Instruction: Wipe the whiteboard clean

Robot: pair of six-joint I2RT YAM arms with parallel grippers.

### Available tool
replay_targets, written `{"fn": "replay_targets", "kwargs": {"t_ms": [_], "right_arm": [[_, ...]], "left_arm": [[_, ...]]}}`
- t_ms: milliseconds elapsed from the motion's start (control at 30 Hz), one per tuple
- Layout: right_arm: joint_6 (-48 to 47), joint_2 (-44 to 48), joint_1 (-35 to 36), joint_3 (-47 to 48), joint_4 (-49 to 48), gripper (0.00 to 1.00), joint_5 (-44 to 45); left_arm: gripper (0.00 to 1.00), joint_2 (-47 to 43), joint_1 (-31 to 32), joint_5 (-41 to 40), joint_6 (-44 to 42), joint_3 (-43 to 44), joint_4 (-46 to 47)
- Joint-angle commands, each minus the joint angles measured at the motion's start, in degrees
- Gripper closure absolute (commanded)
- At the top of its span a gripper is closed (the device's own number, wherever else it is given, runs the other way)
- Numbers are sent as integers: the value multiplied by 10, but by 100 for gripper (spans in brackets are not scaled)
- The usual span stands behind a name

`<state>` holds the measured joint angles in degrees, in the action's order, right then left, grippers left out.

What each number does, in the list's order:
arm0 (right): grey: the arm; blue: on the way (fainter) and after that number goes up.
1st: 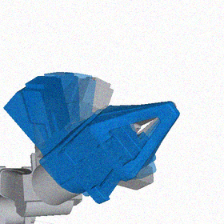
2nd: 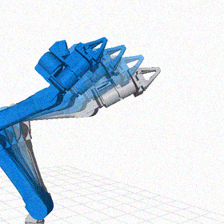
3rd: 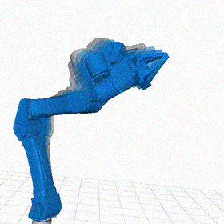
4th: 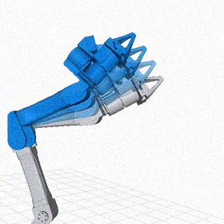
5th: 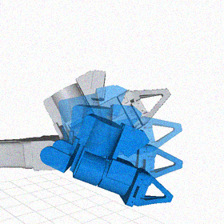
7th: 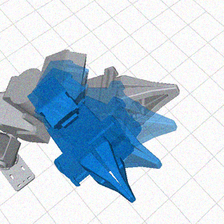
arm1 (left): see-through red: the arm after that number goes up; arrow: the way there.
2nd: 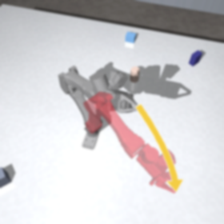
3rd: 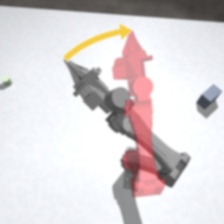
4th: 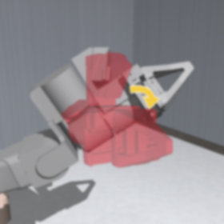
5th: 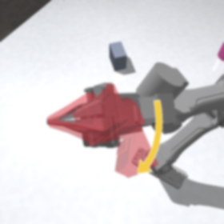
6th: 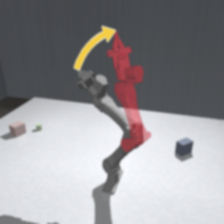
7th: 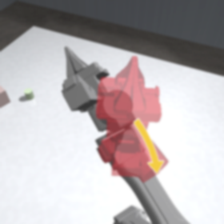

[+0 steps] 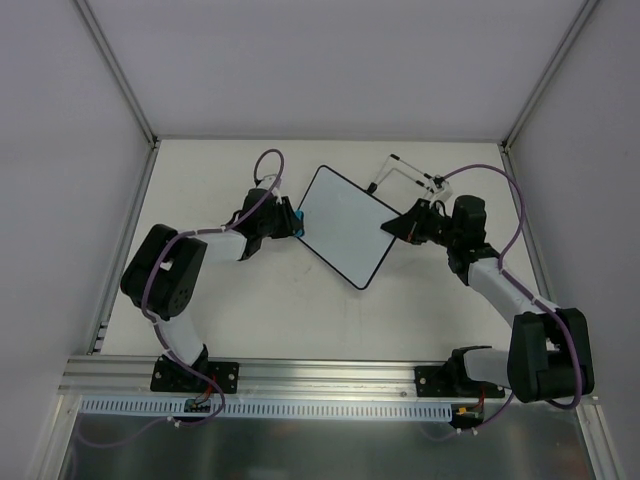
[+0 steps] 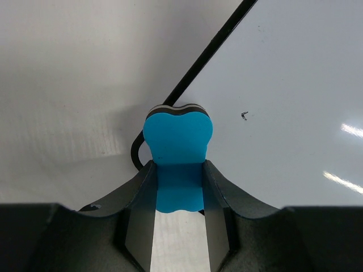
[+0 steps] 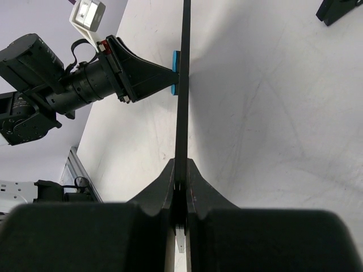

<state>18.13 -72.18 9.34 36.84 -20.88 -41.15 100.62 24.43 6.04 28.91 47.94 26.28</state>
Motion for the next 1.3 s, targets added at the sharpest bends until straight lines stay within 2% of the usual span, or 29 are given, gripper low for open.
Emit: {"fn": "replay_targets", "kwargs": {"t_ms": [0, 300, 533, 700, 833, 933, 1067, 1200, 1267], "right_arm": [[3, -2, 16, 3, -59, 100, -100], [-44, -2, 26, 14, -4, 100, -99], [-46, -2, 30, 14, -4, 100, -98], [-47, -5, 30, 15, -5, 100, -88], [-47, -7, 30, 18, -6, 100, -76], [-49, -6, 30, 17, -6, 100, -63], [-50, -6, 29, 17, -6, 100, -48], [-57, -6, 26, 19, -6, 100, -38], [-60, -10, 25, 25, -6, 100, -38]], "left_arm": [[100, 20, 23, 62, -20, 30, -5], [100, 59, 30, 106, -100, 152, -95], [100, 76, 48, 168, -117, 220, -123], [100, 63, 89, 194, -126, 240, -136], [100, 44, 114, 203, -101, 214, -137], [100, 6, 113, 177, -87, 188, -135], [100, -90, 86, 103, -54, 126, -134], [100, -181, 46, 2, -39, 64, -152], [100, -212, 32, -77, -40, 31, -187]]}}
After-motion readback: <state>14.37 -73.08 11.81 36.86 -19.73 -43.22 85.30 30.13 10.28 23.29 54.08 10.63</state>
